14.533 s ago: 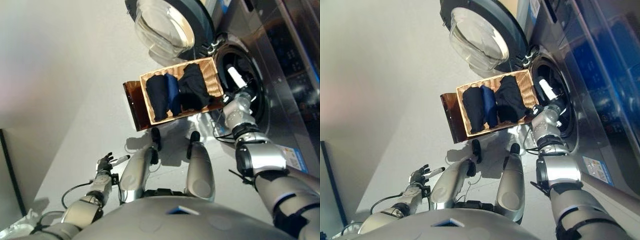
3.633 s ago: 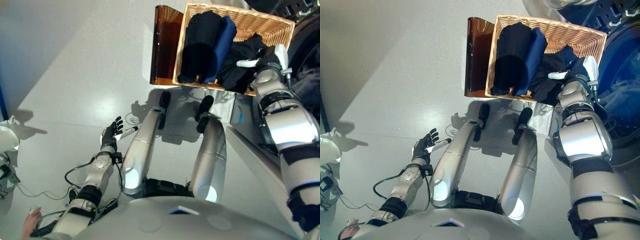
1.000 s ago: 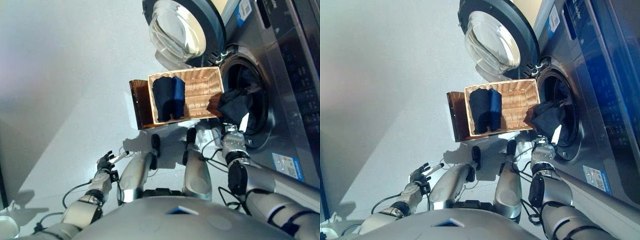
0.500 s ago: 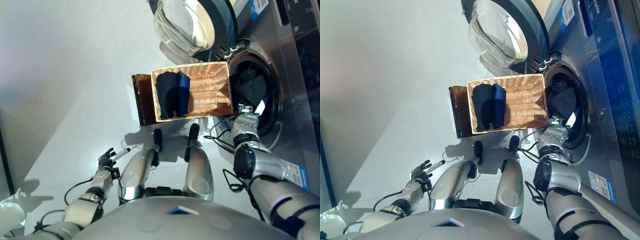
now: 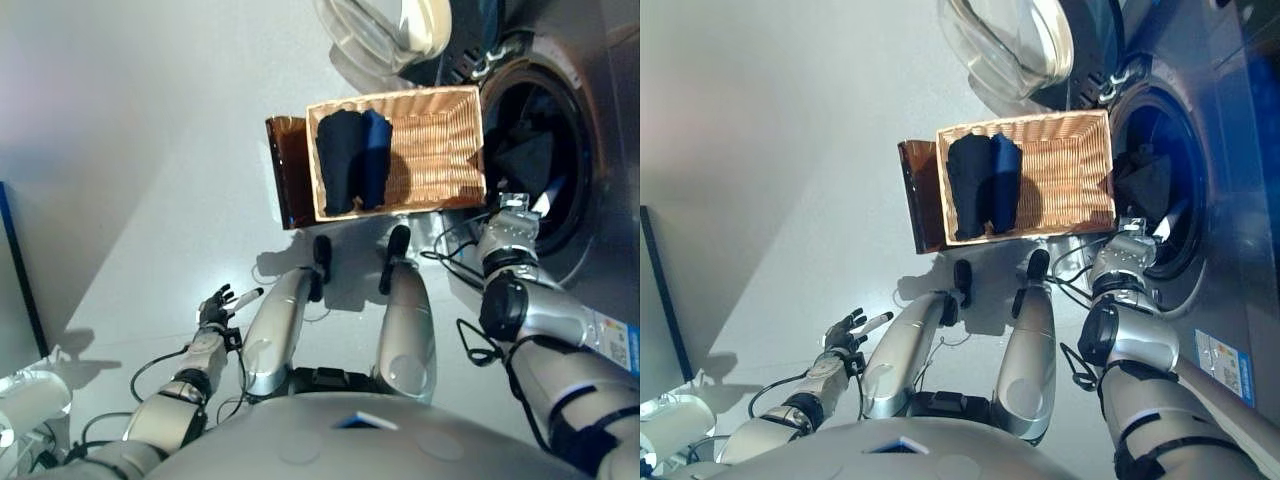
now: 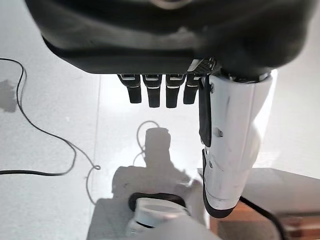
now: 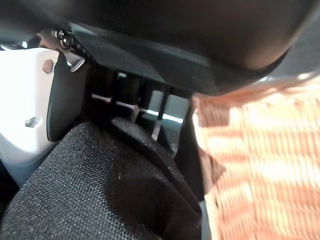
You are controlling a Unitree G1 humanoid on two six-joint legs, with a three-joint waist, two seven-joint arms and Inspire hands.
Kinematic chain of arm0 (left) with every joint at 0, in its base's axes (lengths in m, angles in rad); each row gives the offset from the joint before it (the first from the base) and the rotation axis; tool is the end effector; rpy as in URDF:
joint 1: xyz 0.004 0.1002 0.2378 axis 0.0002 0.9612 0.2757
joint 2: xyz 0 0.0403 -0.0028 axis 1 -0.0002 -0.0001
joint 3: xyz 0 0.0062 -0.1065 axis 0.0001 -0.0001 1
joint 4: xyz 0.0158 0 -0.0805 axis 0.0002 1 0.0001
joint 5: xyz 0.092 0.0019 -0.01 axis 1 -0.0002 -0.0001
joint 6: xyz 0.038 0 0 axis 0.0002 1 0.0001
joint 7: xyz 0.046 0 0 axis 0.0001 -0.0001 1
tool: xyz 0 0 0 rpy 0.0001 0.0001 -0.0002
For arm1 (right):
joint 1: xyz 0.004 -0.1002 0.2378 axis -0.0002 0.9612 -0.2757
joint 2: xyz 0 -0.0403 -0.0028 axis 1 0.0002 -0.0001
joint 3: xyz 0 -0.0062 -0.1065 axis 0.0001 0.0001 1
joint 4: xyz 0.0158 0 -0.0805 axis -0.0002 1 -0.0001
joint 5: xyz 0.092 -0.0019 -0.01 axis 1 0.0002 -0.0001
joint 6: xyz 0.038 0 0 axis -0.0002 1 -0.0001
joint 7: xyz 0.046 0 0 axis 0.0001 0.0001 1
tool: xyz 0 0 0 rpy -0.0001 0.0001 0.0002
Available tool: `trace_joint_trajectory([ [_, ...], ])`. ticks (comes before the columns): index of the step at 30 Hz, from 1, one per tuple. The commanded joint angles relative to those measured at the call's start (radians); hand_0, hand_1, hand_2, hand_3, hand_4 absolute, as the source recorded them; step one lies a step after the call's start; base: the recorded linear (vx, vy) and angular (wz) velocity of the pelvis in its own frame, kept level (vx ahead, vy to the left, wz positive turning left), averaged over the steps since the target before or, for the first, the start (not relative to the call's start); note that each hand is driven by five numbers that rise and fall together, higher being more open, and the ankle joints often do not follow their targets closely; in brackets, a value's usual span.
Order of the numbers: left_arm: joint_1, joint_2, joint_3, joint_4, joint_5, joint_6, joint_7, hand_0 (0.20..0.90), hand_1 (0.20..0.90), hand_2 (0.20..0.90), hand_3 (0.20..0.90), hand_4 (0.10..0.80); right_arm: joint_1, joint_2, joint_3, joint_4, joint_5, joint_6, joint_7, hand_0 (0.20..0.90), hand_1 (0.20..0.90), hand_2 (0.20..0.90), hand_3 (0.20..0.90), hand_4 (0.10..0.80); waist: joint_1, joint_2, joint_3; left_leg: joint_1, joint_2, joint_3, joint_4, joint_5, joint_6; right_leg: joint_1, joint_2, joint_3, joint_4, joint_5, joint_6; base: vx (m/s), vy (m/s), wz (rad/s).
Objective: Pick up the clothes and place them into the washing machine
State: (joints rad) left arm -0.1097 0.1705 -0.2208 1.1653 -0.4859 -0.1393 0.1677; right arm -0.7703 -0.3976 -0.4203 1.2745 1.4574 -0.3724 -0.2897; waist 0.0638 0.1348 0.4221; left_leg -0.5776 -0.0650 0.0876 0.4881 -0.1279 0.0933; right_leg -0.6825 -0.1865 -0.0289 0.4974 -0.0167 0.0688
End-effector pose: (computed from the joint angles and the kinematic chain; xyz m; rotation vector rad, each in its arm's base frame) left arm 0.1232 0.1902 -0.1006 -0.0503 0.9302 0.3157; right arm 0.2879 -0.2843 0.0547 1.3604 -0.0375 -1.1221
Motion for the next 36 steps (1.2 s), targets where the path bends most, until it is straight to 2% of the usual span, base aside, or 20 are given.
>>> trace_joint_trajectory([
  [1,0.089,0.014,-0.054,-0.007,0.001,-0.008,0.009,0.9,0.9,0.9,0.9,0.8,-0.036,-0.086,0.016,-0.014,-0.036,-0.043,-0.018,0.2,0.2,0.2,0.2,0.3,0.016,0.014,-0.065,-0.074,0.046,-0.034,0.041,0.008,-0.095,0.013,0.013,0.022,0.066,-0.071,-0.012,0.036,0.008,0.03],
  [2,0.089,0.014,-0.057,-0.008,-0.003,-0.009,0.01,0.9,0.9,0.9,0.9,0.8,-0.048,-0.084,0.018,-0.006,-0.034,-0.048,-0.019,0.2,0.2,0.2,0.2,0.3,0.019,0.018,-0.064,-0.082,0.044,-0.035,0.049,0.002,-0.095,0.004,0.014,0.027,0.077,-0.079,-0.012,-0.051,0.019,0.02],
  [3,0.093,0.015,-0.063,-0.015,-0.006,-0.011,0.01,0.9,0.9,0.9,0.9,0.8,-0.059,-0.089,0.019,0.001,-0.028,-0.052,-0.023,0.2,0.2,0.2,0.2,0.3,0.019,0.022,-0.057,-0.098,0.044,-0.025,0.05,0.022,-0.091,-0.015,0.011,0.024,0.082,-0.061,-0.019,0.0,0.0,0.0],
  [5,0.093,0.016,-0.066,-0.027,-0.011,-0.015,0.012,0.9,0.9,0.9,0.9,0.8,-0.078,-0.094,0.012,0.003,-0.014,-0.065,-0.026,0.2,0.2,0.2,0.2,0.3,0.023,0.031,-0.065,-0.109,0.038,-0.03,0.058,0.003,-0.095,-0.03,0.013,0.035,0.098,-0.083,-0.017,-0.037,0.035,-0.02],
  [6,0.094,0.018,-0.069,-0.035,-0.015,-0.018,0.015,0.9,0.9,0.9,0.9,0.8,-0.087,-0.099,0.009,-0.001,-0.006,-0.07,-0.028,0.2,0.2,0.2,0.2,0.3,0.023,0.036,-0.061,-0.127,0.038,-0.022,0.06,0.021,-0.092,-0.049,0.009,0.031,0.102,-0.068,-0.022,-0.03,0.032,-0.03],
  [7,0.096,0.018,-0.07,-0.039,-0.019,-0.02,0.016,0.9,0.9,0.9,0.9,0.8,-0.093,-0.105,0.006,-0.003,-0.001,-0.075,-0.029,0.2,0.2,0.2,0.2,0.3,0.025,0.039,-0.07,-0.125,0.034,-0.03,0.064,0.0,-0.096,-0.049,0.011,0.04,0.113,-0.09,-0.018,-0.02,0.028,0.11],
  [11,0.104,0.018,-0.079,-0.054,-0.02,-0.027,0.018,0.9,0.9,0.9,0.9,0.8,-0.11,-0.144,-0.012,-0.007,0.008,-0.099,-0.036,0.2,0.2,0.2,0.2,0.3,0.029,0.054,-0.082,-0.143,0.025,-0.029,0.062,0.002,-0.095,-0.068,0.007,0.042,0.122,-0.096,-0.017,-0.012,0.021,0.07],
  [12,0.102,0.021,-0.085,-0.054,-0.019,-0.028,0.019,0.9,0.9,0.9,0.9,0.8,-0.116,-0.155,-0.016,-0.012,0.013,-0.107,-0.037,0.2,0.2,0.2,0.2,0.3,0.027,0.057,-0.079,-0.155,0.027,-0.023,0.057,0.027,-0.091,-0.079,0.004,0.037,0.117,-0.072,-0.022,0.0,0.0,0.0],
  [13,0.1,0.021,-0.085,-0.054,-0.018,-0.028,0.017,0.9,0.9,0.9,0.9,0.8,-0.119,-0.174,-0.02,-0.006,0.015,-0.11,-0.036,0.2,0.2,0.2,0.2,0.3,0.028,0.059,-0.089,-0.149,0.022,-0.034,0.058,0.006,-0.095,-0.075,0.008,0.047,0.122,-0.093,-0.017,0.0,0.0,0.0],
  [19,0.107,0.026,-0.089,-0.064,-0.012,-0.031,0.019,0.9,0.9,0.9,0.9,0.8,-0.151,-0.262,-0.032,-0.007,0.023,-0.138,-0.049,0.2,0.2,0.2,0.2,0.3,0.026,0.06,-0.103,-0.155,0.016,-0.034,0.051,0.007,-0.089,-0.088,0.009,0.055,0.127,-0.092,-0.018,0.003,0.008,-0.01],
  [20,0.108,0.026,-0.089,-0.064,-0.012,-0.031,0.02,0.9,0.9,0.9,0.9,0.8,-0.153,-0.274,-0.034,-0.01,0.024,-0.144,-0.053,0.2,0.2,0.2,0.2,0.3,0.023,0.061,-0.098,-0.166,0.017,-0.025,0.051,0.028,-0.085,-0.099,0.006,0.051,0.125,-0.072,-0.023,0.0,0.0,0.0],
  [21,0.109,0.026,-0.09,-0.065,-0.015,-0.032,0.022,0.9,0.9,0.9,0.9,0.8,-0.159,-0.282,-0.039,-0.02,0.029,-0.16,-0.06,0.2,0.2,0.2,0.2,0.3,0.022,0.06,-0.105,-0.161,0.014,-0.033,0.056,0.008,-0.087,-0.094,0.01,0.062,0.133,-0.092,-0.019,-0.099,0.035,0.01],
  [22,0.111,0.025,-0.091,-0.064,-0.016,-0.032,0.022,0.9,0.9,0.9,0.9,0.8,-0.157,-0.285,-0.044,-0.029,0.035,-0.171,-0.062,0.2,0.2,0.2,0.2,0.3,0.019,0.061,-0.1,-0.169,0.017,-0.024,0.059,0.024,-0.083,-0.103,0.006,0.055,0.134,-0.076,-0.024,-0.002,0.027,0.04],
  [25,0.114,0.025,-0.091,-0.059,-0.016,-0.03,0.024,0.9,0.9,0.9,0.9,0.8,-0.155,-0.295,-0.066,-0.04,0.054,-0.199,-0.076,0.2,0.2,0.2,0.2,0.3,0.016,0.061,-0.111,-0.164,0.013,-0.03,0.069,-0.001,-0.084,-0.097,0.008,0.067,0.143,-0.096,-0.02,0.032,0.023,0.0],
  [29,0.11,0.029,-0.088,-0.056,-0.016,-0.029,0.029,0.9,0.9,0.9,0.9,0.8,-0.156,-0.312,-0.075,-0.025,0.047,-0.211,-0.112,0.2,0.2,0.2,0.2,0.3,0.011,0.064,-0.112,-0.171,0.013,-0.018,0.073,0.011,-0.079,-0.106,0.004,0.064,0.143,-0.079,-0.024,-0.019,0.033,0.01],
  [31,0.107,0.027,-0.087,-0.055,-0.018,-0.03,0.032,0.9,0.9,0.9,0.9,0.8,-0.156,-0.312,-0.084,-0.031,0.049,-0.223,-0.122,0.2,0.2,0.2,0.2,0.3,0.01,0.066,-0.121,-0.162,0.009,-0.025,0.072,-0.008,-0.081,-0.1,0.007,0.075,0.145,-0.094,-0.019,0.047,0.031,-0.03],
  [32,0.11,0.027,-0.089,-0.057,-0.02,-0.03,0.032,0.9,0.9,0.9,0.9,0.8,-0.155,-0.311,-0.089,-0.035,0.055,-0.228,-0.124,0.2,0.2,0.2,0.2,0.3,0.008,0.068,-0.118,-0.17,0.01,-0.015,0.07,0.008,-0.077,-0.108,0.004,0.068,0.142,-0.077,-0.023,0.004,0.034,-0.01],
  [33,0.109,0.027,-0.088,-0.058,-0.021,-0.03,0.032,0.9,0.9,0.9,0.9,0.8,-0.158,-0.314,-0.092,-0.037,0.059,-0.232,-0.126,0.2,0.2,0.2,0.2,0.3,0.009,0.069,-0.126,-0.162,0.007,-0.023,0.07,-0.009,-0.08,-0.1,0.007,0.077,0.142,-0.094,-0.019,-0.084,0.04,-0.01],
  [36,0.114,0.023,-0.091,-0.053,-0.031,-0.026,0.032,0.9,0.9,0.9,0.9,0.8,-0.158,-0.31,-0.098,-0.057,0.065,-0.249,-0.135,0.2,0.2,0.2,0.2,0.3,0.009,0.071,-0.128,-0.167,0.007,-0.011,0.063,0.008,-0.075,-0.105,0.004,0.068,0.134,-0.077,-0.022,0.001,0.032,0.0],
])
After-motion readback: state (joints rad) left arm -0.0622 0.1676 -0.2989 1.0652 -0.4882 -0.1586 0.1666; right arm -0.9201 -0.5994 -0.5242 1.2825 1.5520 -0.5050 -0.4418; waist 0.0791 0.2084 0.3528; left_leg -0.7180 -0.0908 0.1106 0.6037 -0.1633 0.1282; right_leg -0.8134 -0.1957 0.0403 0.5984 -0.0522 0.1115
